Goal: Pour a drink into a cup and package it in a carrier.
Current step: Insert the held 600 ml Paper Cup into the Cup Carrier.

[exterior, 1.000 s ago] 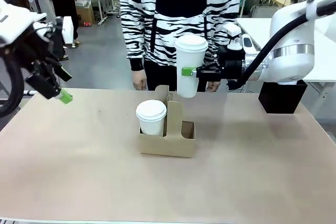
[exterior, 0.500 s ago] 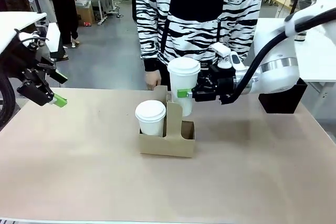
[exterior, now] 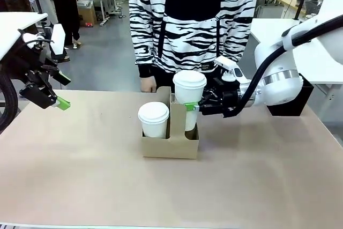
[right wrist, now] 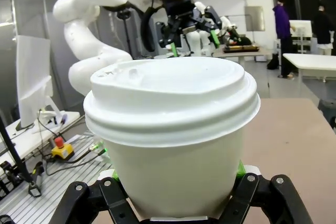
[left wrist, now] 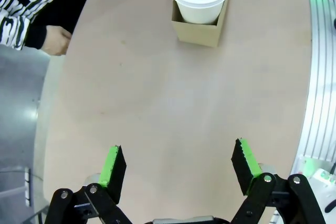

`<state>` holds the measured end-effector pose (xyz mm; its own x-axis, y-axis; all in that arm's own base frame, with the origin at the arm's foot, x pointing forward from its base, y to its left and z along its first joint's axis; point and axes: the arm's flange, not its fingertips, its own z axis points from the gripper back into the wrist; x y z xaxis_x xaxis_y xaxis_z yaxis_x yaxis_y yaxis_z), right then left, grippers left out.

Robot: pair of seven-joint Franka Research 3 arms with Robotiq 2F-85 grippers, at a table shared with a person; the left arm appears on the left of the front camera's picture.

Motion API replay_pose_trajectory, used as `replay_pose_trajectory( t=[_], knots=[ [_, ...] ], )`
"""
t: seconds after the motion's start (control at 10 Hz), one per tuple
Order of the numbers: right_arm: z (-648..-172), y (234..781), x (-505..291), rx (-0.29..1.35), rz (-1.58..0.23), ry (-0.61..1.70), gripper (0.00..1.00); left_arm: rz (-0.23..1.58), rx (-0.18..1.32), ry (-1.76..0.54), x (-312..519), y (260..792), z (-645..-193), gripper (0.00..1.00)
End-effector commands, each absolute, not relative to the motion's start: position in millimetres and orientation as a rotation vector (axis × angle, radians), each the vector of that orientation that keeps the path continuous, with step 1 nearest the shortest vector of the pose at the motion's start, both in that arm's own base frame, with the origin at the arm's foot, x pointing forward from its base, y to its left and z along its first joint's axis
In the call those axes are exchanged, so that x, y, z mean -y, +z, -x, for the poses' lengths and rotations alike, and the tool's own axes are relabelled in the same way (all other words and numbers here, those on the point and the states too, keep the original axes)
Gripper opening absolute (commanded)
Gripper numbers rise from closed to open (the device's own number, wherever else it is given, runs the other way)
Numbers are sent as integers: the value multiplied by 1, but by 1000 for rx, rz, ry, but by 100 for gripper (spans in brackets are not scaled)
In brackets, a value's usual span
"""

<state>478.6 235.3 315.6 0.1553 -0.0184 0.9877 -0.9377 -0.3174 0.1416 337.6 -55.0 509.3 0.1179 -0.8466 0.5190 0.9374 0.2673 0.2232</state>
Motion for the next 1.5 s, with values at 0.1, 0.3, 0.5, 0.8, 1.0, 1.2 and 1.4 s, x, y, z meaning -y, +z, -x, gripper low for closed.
replay_pose_trajectory(
  t=[0.1, 0.3, 0.5, 0.8, 1.0, 1.2, 1.4],
  knots=[
    [-485, 304, -234, 917, -1570, 1371, 80, 182, 622, -1317, 54, 510, -335, 100],
    [-493, 289, -240, 908, -1574, 1389, 80, 182, 622, -1317, 54, 510, -335, 100],
    [-496, 276, -242, 888, -1585, 1405, 80, 182, 622, -1317, 54, 510, -335, 100],
    [-501, 255, -242, 808, -1610, 1424, 80, 182, 622, -1317, 54, 510, -335, 100],
    [-505, 245, -242, 770, -1640, 1458, 80, 182, 622, -1317, 54, 510, -335, 100],
    [-507, 238, -240, 758, -1648, 1478, 80, 182, 622, -1317, 54, 510, -335, 100],
    [-509, 236, -241, 780, -1629, 1536, 100, 182, 622, -1317, 54, 510, -335, 100]
  ],
)
